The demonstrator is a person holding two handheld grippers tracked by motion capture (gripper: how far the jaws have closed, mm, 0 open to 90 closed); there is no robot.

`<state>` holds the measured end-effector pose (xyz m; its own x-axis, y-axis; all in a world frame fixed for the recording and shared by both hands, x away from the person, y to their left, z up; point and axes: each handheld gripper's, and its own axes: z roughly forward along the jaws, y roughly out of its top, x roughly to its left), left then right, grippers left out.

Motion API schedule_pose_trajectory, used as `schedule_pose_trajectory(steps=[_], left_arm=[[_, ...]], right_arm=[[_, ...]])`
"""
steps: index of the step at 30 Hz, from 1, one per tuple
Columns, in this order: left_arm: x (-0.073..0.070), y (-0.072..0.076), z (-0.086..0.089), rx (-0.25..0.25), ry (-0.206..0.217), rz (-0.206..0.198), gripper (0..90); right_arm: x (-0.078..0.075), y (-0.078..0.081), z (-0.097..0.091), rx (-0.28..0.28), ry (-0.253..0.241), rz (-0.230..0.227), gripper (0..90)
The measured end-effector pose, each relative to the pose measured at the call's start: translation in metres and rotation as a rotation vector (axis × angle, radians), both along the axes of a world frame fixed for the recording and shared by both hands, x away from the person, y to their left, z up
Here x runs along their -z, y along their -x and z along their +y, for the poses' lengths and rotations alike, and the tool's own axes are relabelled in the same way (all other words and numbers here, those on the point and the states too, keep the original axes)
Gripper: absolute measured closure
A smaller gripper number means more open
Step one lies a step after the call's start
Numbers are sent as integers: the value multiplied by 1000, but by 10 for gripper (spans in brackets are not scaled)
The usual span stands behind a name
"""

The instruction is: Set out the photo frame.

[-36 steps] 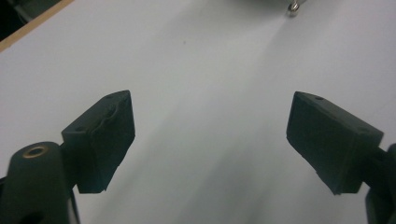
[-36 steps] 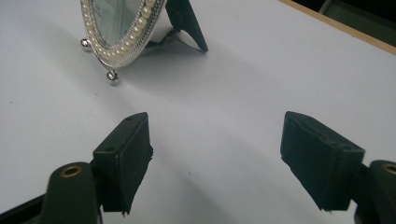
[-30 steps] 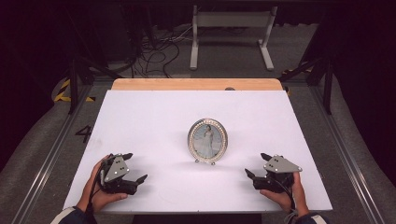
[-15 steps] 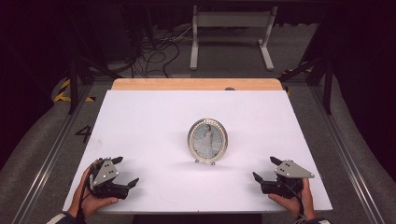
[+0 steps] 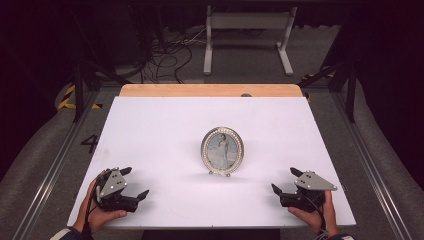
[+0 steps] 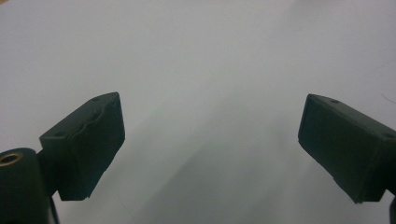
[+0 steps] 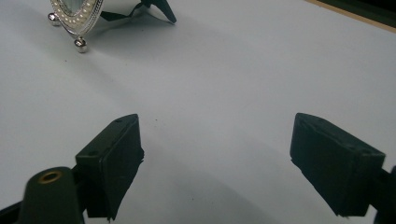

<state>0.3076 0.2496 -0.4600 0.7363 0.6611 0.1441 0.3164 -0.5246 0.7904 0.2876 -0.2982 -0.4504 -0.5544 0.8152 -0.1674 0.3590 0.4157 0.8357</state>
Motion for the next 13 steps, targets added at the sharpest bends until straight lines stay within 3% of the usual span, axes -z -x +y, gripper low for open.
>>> schedule_pose_trajectory(steps=[10, 13], left_arm=[[-1, -1, 0, -12, -11, -9, 79], [-1, -2, 0, -16, -10, -10, 78]], right_arm=[[0, 0, 1, -7, 18, 2, 174], [-2, 0, -3, 9, 0, -7, 172]])
